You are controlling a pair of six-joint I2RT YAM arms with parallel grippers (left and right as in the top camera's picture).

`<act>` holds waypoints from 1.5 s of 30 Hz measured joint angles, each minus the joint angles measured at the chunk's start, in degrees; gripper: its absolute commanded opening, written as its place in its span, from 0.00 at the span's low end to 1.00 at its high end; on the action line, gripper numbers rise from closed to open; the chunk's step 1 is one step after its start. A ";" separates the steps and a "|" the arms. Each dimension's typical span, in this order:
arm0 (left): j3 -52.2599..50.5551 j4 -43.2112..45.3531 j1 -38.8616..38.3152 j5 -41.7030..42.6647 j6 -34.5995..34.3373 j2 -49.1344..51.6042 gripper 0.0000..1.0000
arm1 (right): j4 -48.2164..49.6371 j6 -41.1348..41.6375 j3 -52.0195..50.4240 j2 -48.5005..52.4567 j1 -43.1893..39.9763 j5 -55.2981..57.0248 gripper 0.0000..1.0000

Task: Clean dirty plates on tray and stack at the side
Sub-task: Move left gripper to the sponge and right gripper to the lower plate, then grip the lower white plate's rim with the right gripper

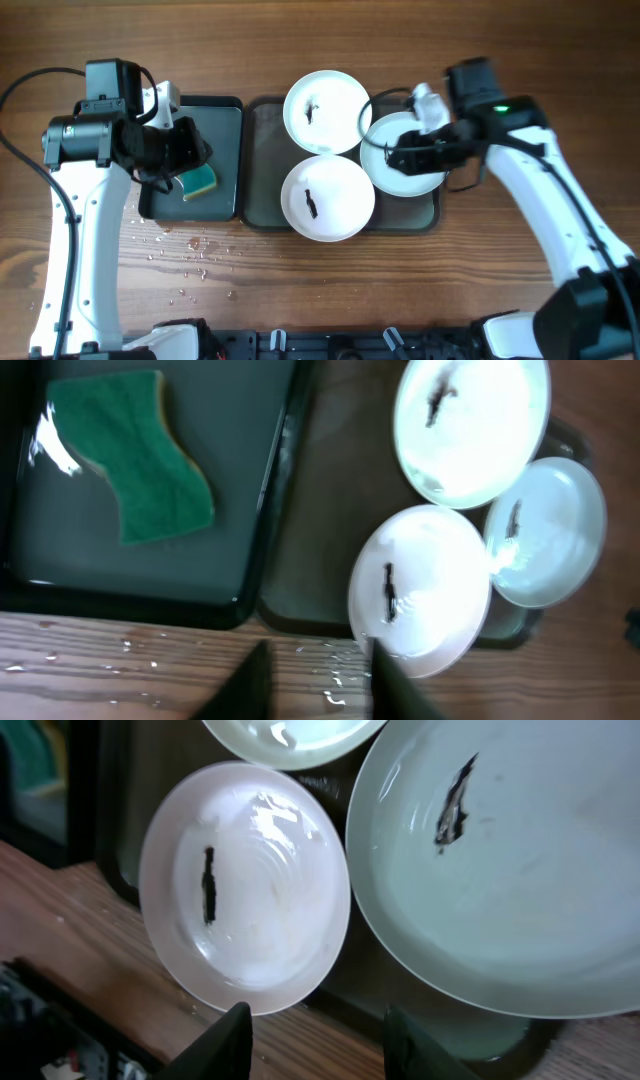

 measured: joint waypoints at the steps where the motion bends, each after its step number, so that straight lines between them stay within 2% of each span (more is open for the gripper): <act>1: 0.00 0.00 0.00 -0.59 -0.31 0.17 0.50 | 0.00 0.68 0.00 1.09 1.90 1.97 0.46; 7: -1.75 0.68 0.00 -3.63 -1.33 0.28 0.53 | 1.99 4.44 0.00 6.80 7.37 8.11 0.33; 16: -2.05 1.92 0.00 -4.87 -1.36 1.73 0.56 | 7.74 5.42 -2.47 10.38 11.02 10.40 0.23; 25: -2.05 1.97 0.00 -4.87 -1.53 1.73 0.59 | 11.93 6.32 -6.91 10.40 11.04 12.02 0.20; 28: -2.05 1.99 0.00 -4.90 -1.53 1.75 0.60 | 13.53 6.67 -8.00 10.40 11.04 11.91 0.15; 34: -2.05 1.97 0.00 -4.92 -1.53 1.75 0.61 | 15.23 6.93 -9.09 10.40 11.02 11.47 0.15; 37: -2.05 1.97 0.00 -4.92 -1.55 1.75 0.61 | 15.54 7.76 -10.36 10.40 11.04 11.39 0.05; 45: -2.05 1.97 0.00 -4.92 -1.53 1.75 0.63 | 16.59 9.94 -10.78 10.43 11.04 6.95 0.04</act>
